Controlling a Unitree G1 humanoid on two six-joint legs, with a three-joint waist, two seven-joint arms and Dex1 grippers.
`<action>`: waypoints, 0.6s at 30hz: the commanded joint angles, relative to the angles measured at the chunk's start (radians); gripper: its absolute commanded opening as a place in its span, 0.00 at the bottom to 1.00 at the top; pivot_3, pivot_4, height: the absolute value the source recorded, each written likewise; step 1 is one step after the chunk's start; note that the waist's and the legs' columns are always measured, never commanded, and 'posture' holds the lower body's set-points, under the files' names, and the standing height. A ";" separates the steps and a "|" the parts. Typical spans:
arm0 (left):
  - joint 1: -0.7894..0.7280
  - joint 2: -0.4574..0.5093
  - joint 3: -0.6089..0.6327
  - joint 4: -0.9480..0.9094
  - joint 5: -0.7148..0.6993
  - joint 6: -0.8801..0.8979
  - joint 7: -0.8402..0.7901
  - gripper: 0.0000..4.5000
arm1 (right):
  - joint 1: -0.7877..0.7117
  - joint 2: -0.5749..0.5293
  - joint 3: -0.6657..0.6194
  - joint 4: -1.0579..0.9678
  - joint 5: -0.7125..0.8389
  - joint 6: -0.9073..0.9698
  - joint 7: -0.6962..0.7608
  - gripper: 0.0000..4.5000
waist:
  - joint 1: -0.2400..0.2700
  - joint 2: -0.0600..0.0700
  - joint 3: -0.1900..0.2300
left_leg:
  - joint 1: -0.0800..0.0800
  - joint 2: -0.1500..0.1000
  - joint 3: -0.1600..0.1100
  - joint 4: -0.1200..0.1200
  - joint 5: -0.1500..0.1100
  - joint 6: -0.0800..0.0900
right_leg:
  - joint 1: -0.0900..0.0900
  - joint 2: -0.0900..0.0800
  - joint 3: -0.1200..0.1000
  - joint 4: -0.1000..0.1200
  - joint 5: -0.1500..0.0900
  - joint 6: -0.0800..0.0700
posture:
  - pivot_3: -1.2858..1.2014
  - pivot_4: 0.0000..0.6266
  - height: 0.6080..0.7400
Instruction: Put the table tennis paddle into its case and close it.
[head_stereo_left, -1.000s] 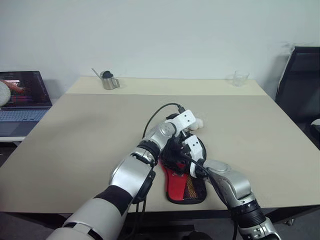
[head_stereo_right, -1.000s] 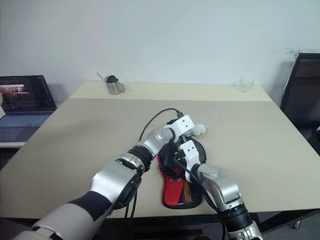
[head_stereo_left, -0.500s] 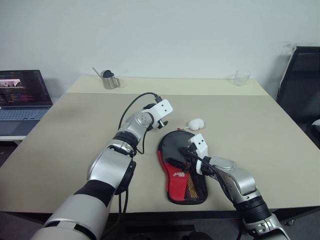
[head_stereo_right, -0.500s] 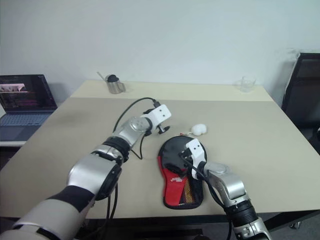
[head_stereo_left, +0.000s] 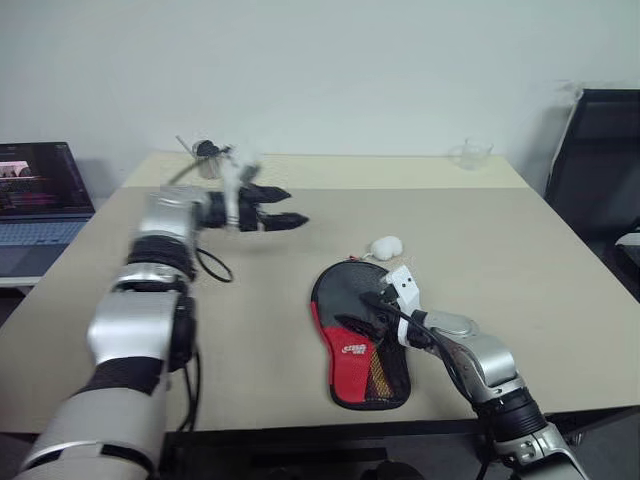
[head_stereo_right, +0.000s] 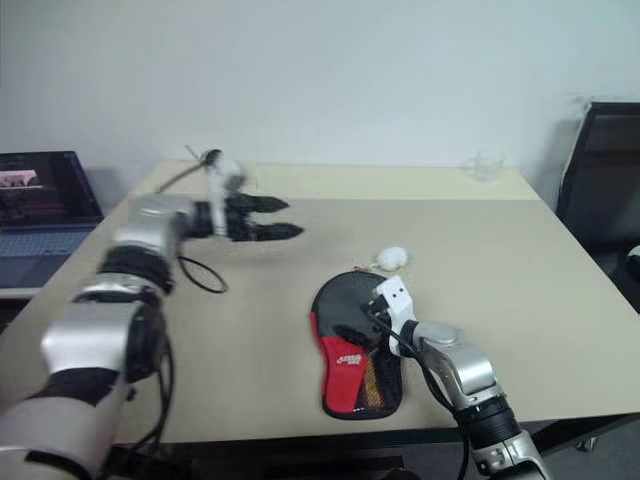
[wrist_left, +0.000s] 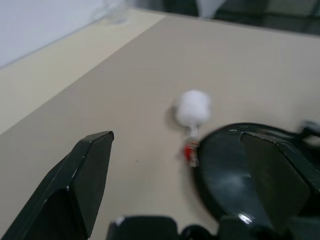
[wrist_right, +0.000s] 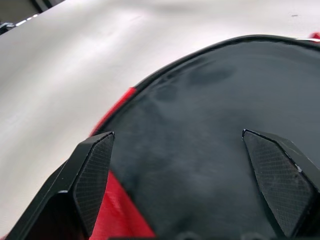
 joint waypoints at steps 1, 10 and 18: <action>0.126 0.061 -0.011 -0.256 -0.109 0.157 -0.137 0.98 | 0.008 -0.019 -0.022 0.012 -0.003 0.005 0.000 1.00 | 0.001 0.000 0.000 | 0.000 0.000 -0.001 0.000 0.000 0.000 | 0.000 0.000 0.000 0.001 0.000 -0.001 | 0.52 0.24 1.00; 0.459 0.290 -0.021 -0.789 -0.410 0.437 -0.132 0.98 | 0.018 -0.058 -0.030 0.002 -0.005 -0.004 0.015 1.00 | 0.019 -0.001 0.000 | 0.000 0.002 -0.002 0.001 0.000 0.000 | 0.000 -0.005 -0.001 0.002 -0.001 -0.002 | 0.52 0.24 1.00; 0.468 0.269 -0.033 -0.817 -0.423 0.441 -0.054 0.98 | 0.001 -0.084 -0.051 -0.026 0.007 -0.008 0.027 1.00 | 0.020 -0.001 0.000 | 0.001 0.001 -0.001 0.002 0.000 0.000 | 0.001 -0.006 -0.001 0.001 -0.004 -0.006 | 0.52 0.24 1.00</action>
